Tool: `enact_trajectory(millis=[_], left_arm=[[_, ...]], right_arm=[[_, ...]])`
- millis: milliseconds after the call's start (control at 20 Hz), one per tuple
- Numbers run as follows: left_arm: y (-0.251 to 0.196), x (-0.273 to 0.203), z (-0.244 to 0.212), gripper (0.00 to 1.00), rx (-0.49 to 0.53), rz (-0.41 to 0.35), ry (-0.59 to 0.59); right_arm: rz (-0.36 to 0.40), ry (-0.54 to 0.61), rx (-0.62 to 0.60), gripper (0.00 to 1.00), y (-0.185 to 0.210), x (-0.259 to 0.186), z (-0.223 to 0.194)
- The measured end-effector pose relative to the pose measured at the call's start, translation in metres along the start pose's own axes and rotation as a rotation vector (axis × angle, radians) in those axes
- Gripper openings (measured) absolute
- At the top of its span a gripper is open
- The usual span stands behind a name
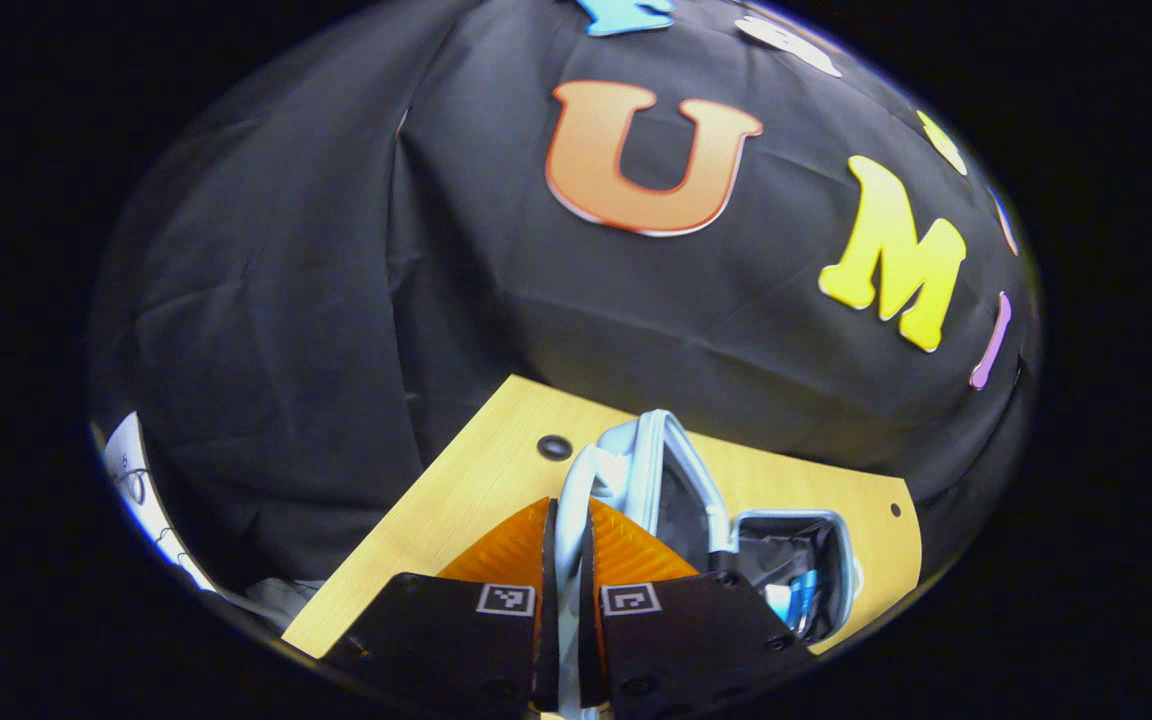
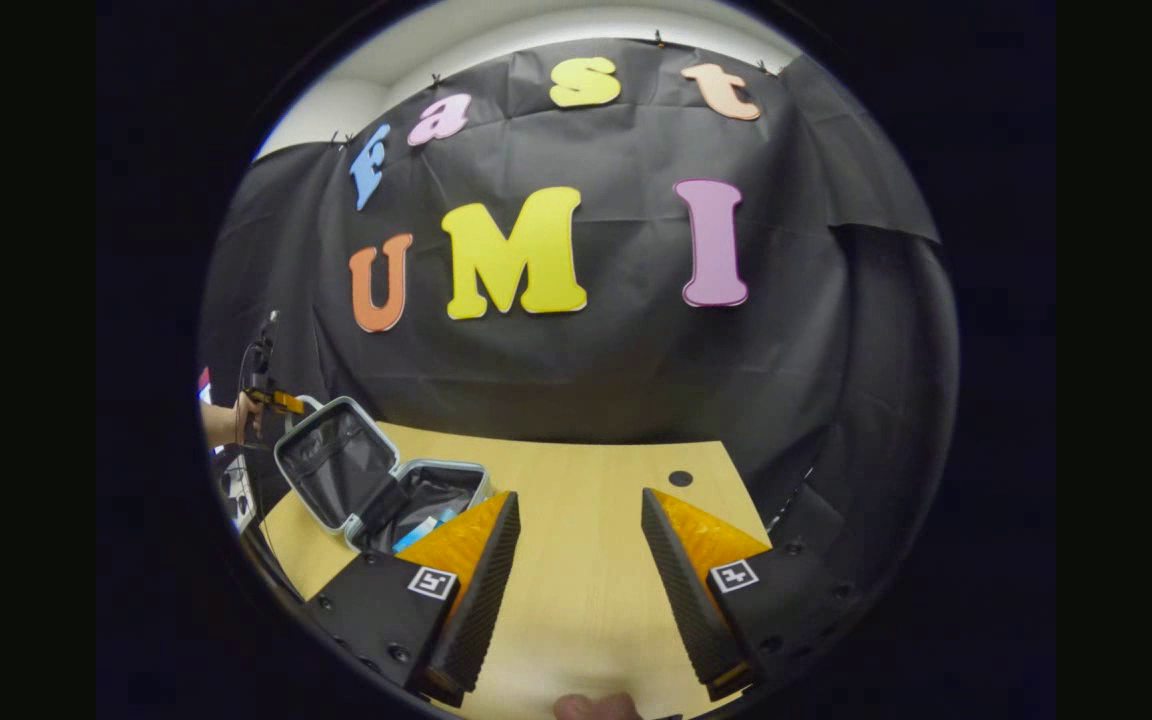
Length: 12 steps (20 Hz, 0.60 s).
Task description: First open the suitcase, pack the skin care products into it, and then close the suitcase.
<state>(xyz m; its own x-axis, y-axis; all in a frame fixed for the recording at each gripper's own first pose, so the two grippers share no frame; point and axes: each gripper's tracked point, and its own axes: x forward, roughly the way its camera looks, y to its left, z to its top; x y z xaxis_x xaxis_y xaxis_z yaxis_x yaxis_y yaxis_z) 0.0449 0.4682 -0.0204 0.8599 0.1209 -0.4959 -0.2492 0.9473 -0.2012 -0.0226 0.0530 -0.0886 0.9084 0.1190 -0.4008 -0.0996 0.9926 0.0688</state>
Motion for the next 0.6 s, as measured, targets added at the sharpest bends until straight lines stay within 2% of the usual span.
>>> enact_trajectory(millis=[300, 350, 400, 600], left_arm=[[-0.119, -0.05, 0.026, 0.1, -0.022, -0.024, -0.127], [-0.145, -0.056, 0.024, 0.1, -0.01, -0.037, -0.147], [-0.167, -0.059, 0.02, 0.1, 0.0, -0.049, -0.164], [-0.26, -0.067, -0.013, 0.1, 0.049, -0.127, -0.191]], right_arm=[[-0.081, -0.101, 0.005, 0.74, -0.054, -0.037, 0.02], [-0.097, -0.105, 0.014, 0.7, -0.063, -0.041, 0.021], [-0.11, -0.11, 0.021, 0.74, -0.071, -0.046, 0.022], [-0.172, -0.111, 0.024, 0.74, -0.105, -0.063, 0.021]])
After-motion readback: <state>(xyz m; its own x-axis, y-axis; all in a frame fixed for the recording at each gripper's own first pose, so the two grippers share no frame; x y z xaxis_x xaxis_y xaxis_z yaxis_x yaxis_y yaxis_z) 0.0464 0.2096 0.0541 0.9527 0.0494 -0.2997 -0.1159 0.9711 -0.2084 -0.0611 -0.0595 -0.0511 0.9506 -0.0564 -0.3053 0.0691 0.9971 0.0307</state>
